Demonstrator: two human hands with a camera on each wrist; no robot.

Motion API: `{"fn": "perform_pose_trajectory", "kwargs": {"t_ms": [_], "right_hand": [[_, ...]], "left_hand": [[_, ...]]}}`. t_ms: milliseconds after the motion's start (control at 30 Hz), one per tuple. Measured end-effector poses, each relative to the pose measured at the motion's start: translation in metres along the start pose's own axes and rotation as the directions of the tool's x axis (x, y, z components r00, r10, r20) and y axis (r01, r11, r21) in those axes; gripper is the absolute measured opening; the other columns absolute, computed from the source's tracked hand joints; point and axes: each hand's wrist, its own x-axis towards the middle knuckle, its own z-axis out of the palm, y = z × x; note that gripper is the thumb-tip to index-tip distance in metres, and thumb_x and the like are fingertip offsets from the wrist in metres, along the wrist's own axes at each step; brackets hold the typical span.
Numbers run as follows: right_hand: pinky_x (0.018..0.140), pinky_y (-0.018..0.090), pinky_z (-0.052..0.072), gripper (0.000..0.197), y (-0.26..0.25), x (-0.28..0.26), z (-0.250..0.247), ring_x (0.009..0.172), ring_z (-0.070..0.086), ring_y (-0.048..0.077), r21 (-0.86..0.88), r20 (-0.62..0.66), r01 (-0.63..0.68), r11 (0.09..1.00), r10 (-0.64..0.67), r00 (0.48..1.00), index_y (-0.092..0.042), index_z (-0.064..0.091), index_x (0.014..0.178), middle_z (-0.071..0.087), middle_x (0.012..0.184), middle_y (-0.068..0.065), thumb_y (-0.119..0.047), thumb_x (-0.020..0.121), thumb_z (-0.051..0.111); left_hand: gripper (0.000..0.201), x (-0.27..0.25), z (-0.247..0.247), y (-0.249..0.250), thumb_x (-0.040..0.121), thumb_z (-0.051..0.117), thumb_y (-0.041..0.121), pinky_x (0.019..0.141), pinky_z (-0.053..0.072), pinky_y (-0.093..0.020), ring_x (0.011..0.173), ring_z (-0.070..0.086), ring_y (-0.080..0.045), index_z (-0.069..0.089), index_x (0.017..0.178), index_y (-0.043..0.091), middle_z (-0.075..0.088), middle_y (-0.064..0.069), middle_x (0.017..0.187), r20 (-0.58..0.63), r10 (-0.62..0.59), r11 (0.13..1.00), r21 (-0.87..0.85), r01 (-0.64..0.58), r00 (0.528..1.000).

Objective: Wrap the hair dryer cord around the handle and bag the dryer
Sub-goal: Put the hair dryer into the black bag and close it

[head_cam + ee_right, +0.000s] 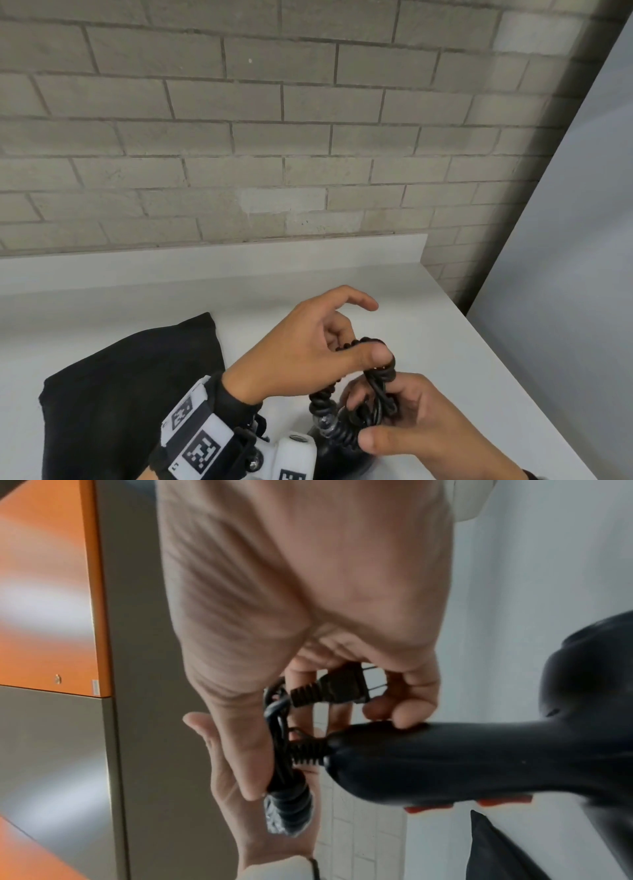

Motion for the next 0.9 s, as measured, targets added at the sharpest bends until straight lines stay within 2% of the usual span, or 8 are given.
{"fn": "perform_pose_trajectory", "kwargs": {"t_ms": [200, 333, 433, 500, 567, 700, 800, 900], "right_hand": [[0.076, 0.033, 0.054, 0.055, 0.018, 0.003, -0.003, 0.082, 0.063, 0.028, 0.099, -0.29, 0.135, 0.986, -0.101, 0.952, -0.006, 0.074, 0.089, 0.068, 0.085, 0.015, -0.032, 0.047, 0.097], [0.082, 0.03, 0.055, 0.056, 0.022, 0.007, 0.004, 0.094, 0.069, 0.027, 0.058, -0.384, 0.191, 0.98, -0.155, 0.91, -0.014, 0.073, 0.101, 0.071, 0.096, 0.018, -0.04, 0.055, 0.092], [0.076, 0.024, 0.054, 0.041, 0.023, 0.009, 0.014, 0.089, 0.069, 0.018, 0.129, -0.425, 0.174, 0.976, -0.104, 0.899, -0.025, 0.072, 0.103, 0.074, 0.093, 0.008, -0.025, 0.064, 0.083], [0.07, 0.033, 0.05, 0.062, 0.026, 0.009, 0.017, 0.079, 0.064, 0.025, 0.288, -0.428, 0.162, 0.944, -0.025, 0.904, -0.017, 0.071, 0.103, 0.071, 0.088, 0.011, -0.031, 0.047, 0.094], [0.066, 0.043, 0.047, 0.088, 0.026, 0.008, 0.018, 0.074, 0.065, 0.03, 0.502, -0.406, 0.106, 0.858, 0.125, 0.905, -0.005, 0.067, 0.104, 0.069, 0.088, 0.018, -0.026, 0.023, 0.097], [0.069, 0.049, 0.056, 0.077, 0.007, 0.005, 0.019, 0.079, 0.069, 0.038, 0.863, -0.189, 0.016, 0.505, 0.294, 0.937, 0.013, 0.072, 0.094, 0.069, 0.099, 0.027, 0.006, 0.019, 0.087], [0.085, 0.063, 0.049, 0.068, 0.004, -0.002, 0.016, 0.09, 0.065, 0.053, 0.949, -0.121, 0.018, 0.315, 0.31, 0.943, 0.022, 0.062, 0.107, 0.061, 0.112, 0.038, 0.012, 0.041, 0.074], [0.094, 0.04, 0.033, 0.062, 0.011, -0.008, 0.012, 0.07, 0.058, 0.044, 0.995, -0.019, -0.017, 0.099, 0.348, 0.937, 0.022, 0.052, 0.12, 0.055, 0.103, 0.03, -0.026, 0.08, 0.053]], "left_hand": [[0.046, -0.02, -0.013, -0.012, 0.084, 0.073, 0.043, 0.093, 0.053, -0.048, 0.099, 0.067, -0.025, 0.061, 0.122, 0.02, 0.067, -0.006, 0.104, 0.114, 0.051, 0.996, -0.082, -0.042, 0.992], [0.035, -0.03, 0.002, -0.02, 0.096, 0.064, 0.018, 0.087, 0.056, -0.052, 0.107, 0.062, -0.03, 0.059, 0.13, 0.023, 0.063, -0.001, 0.115, 0.076, 0.08, 0.986, -0.152, -0.068, 0.994], [0.034, -0.032, 0.009, -0.025, 0.096, 0.065, 0.013, 0.086, 0.057, -0.05, 0.109, 0.06, -0.029, 0.064, 0.128, 0.024, 0.064, 0.0, 0.113, 0.014, 0.112, 0.986, -0.126, -0.109, 0.994], [0.035, -0.032, 0.013, -0.028, 0.094, 0.067, 0.011, 0.088, 0.056, -0.039, 0.11, 0.06, -0.024, 0.066, 0.127, 0.024, 0.065, 0.003, 0.11, 0.01, 0.159, 0.986, -0.051, -0.158, 0.987], [0.033, -0.032, 0.019, -0.028, 0.094, 0.067, 0.011, 0.092, 0.053, -0.035, 0.11, 0.061, -0.021, 0.068, 0.126, 0.022, 0.065, 0.005, 0.111, 0.019, 0.227, 0.974, 0.014, -0.227, 0.974], [0.038, -0.032, 0.031, -0.04, 0.094, 0.06, 0.002, 0.096, 0.047, -0.023, 0.114, 0.058, -0.011, 0.068, 0.125, 0.023, 0.06, 0.007, 0.119, 0.076, 0.273, 0.947, 0.156, -0.281, 0.959], [0.039, -0.035, 0.031, -0.052, 0.097, 0.055, 0.004, 0.095, 0.043, -0.017, 0.116, 0.053, -0.007, 0.067, 0.125, 0.028, 0.055, 0.01, 0.123, 0.143, 0.27, 0.923, 0.244, -0.298, 0.952], [0.032, -0.037, 0.031, -0.061, 0.101, 0.049, 0.016, 0.103, 0.04, -0.023, 0.123, 0.046, -0.006, 0.067, 0.123, 0.03, 0.053, 0.012, 0.126, 0.24, 0.269, 0.888, 0.313, -0.336, 0.933]]}}
